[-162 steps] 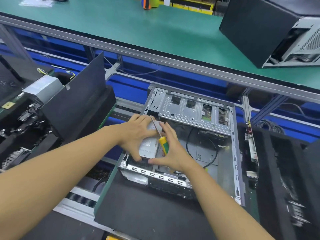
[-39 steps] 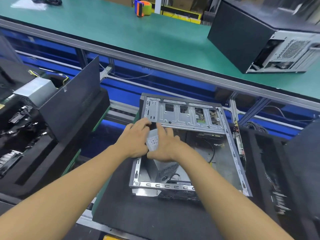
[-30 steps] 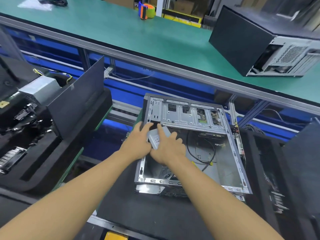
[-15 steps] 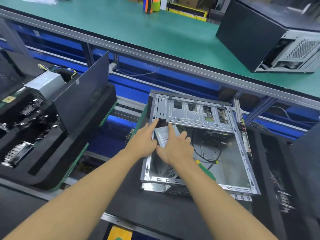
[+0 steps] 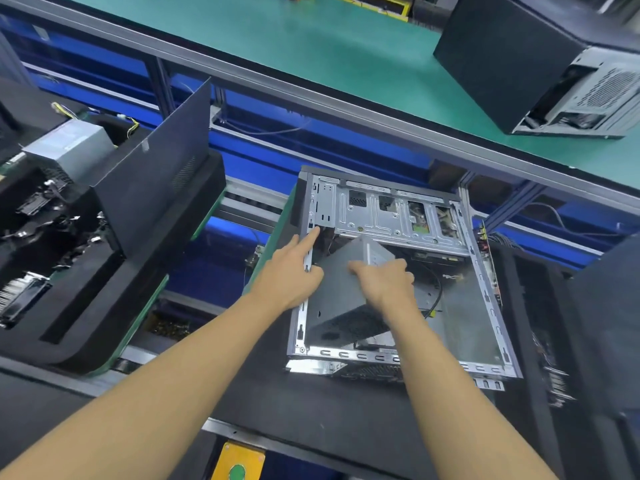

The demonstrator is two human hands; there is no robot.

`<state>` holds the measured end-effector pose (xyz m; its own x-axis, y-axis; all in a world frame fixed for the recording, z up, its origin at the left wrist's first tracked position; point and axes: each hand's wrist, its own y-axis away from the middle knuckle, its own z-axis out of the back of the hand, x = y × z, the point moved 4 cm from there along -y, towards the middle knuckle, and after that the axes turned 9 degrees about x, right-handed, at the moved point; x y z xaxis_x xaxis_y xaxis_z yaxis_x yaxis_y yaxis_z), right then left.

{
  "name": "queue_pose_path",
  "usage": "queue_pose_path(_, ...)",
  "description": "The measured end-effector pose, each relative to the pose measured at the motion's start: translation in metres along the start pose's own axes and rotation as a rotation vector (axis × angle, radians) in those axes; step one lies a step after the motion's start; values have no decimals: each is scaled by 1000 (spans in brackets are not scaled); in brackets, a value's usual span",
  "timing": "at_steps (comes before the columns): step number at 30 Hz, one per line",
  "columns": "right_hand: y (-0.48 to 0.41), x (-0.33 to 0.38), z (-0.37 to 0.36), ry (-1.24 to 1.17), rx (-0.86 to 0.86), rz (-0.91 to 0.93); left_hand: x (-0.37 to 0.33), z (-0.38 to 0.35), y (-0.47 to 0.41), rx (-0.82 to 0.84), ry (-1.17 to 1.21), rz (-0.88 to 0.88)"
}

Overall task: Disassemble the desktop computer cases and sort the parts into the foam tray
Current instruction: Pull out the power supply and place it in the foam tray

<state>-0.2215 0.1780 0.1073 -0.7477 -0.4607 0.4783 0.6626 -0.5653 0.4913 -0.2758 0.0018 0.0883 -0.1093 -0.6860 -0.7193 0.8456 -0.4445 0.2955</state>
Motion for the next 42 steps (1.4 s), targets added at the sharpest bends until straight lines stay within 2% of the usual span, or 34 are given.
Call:
queue_pose_path(2,0,-10,11,-21,-26,-10,-1,-1,-1,-4,6,10)
queue_pose_path(8,26,-1,25,22,-120,158,0,-1,0,-20,-36,9)
queue_pose_path(12,48,13,66,60,-178,216,-2,1,-1,-33,-203,13)
queue_pose_path(14,58,17,97,33,-190,243,-10,4,-1,-153,-318,-46)
queue_pose_path(17,74,11,136,27,-186,283,-35,5,-3,-275,-301,-243)
queue_pose_path(19,84,2,157,3,-192,329,-49,-2,-9,-194,-305,-311)
queue_pose_path(23,105,-14,196,-184,-138,432,-69,-28,-17,83,-292,-314)
queue_pose_path(25,113,-19,213,-213,-102,460,-81,-43,-18,113,-343,-312)
queue_pose_path(26,116,-21,220,-208,-80,485,-86,-49,-18,78,-360,-308)
queue_pose_path(28,120,-27,233,-201,-44,527,-95,-53,-19,-18,-133,-284)
queue_pose_path(30,124,-35,248,-227,-26,552,-103,-53,-19,0,132,-269)
queue_pose_path(33,131,-47,271,-317,74,588,-125,-48,-15,89,138,-285)
queue_pose_path(35,136,-53,285,-374,111,635,-142,-39,-13,43,113,-297)
queue_pose_path(40,140,-61,323,-438,-80,715,-199,21,-7,-234,210,-421)
queue_pose_path(42,136,-64,333,-409,-179,729,-225,39,-3,-219,259,-466)
